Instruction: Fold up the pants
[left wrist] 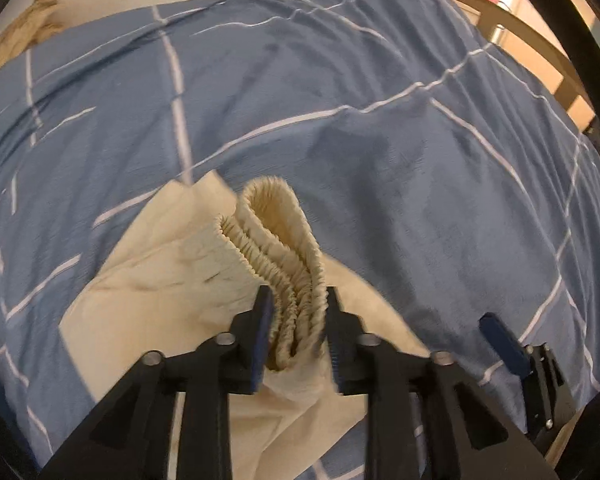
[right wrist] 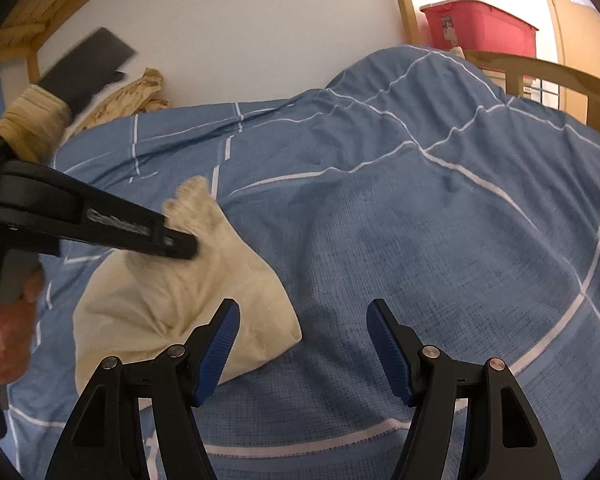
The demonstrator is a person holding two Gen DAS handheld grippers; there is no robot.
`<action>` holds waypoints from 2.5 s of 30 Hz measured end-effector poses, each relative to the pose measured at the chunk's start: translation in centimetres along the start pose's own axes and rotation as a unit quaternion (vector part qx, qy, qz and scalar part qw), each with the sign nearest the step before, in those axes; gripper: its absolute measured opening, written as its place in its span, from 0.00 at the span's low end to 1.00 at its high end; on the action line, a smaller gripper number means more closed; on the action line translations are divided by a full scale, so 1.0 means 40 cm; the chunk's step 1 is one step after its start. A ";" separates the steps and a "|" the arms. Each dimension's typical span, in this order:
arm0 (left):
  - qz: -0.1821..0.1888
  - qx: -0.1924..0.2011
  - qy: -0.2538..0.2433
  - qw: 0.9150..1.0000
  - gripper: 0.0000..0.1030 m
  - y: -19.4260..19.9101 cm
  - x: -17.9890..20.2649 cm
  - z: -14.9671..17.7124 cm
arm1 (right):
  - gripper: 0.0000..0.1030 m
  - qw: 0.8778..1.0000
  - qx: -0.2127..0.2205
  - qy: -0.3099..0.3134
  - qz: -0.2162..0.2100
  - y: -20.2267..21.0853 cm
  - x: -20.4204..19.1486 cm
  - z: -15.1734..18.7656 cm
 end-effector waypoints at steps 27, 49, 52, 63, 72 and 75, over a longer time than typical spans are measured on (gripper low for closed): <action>-0.082 0.129 0.023 0.988 0.70 0.163 -0.333 0.300 | 0.64 0.980 -0.079 0.170 -0.072 -0.069 -0.246 -0.174; -0.119 0.132 0.006 0.984 0.71 0.117 -0.501 0.199 | 0.49 0.967 -0.228 0.088 -0.067 -0.326 -0.229 -0.215; -0.107 0.138 0.003 0.985 0.71 0.113 -0.521 0.180 | 0.49 0.963 -0.244 0.097 -0.061 -0.335 -0.232 -0.199; -0.060 0.133 0.021 0.989 0.71 0.101 -0.481 0.213 | 0.15 0.958 -0.264 0.094 -0.060 -0.356 -0.212 -0.168; -0.098 0.182 0.029 0.978 0.88 0.172 -0.256 0.342 | 0.10 0.976 -0.178 0.064 -0.106 -0.264 -0.180 -0.249; -0.123 0.182 0.036 0.975 0.88 0.152 -0.223 0.347 | 0.10 0.977 -0.177 0.055 -0.103 -0.269 -0.169 -0.251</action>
Point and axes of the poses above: each gripper's, at about its wrist camera, not at the fingertips, and y roughly against the way its jaws point, x to its right, z to its underside, the point moved 6 cm from there along -y, roughly the way its jaws point, and after that the axes turned 5 degrees about -z, right-handed, at the moved point
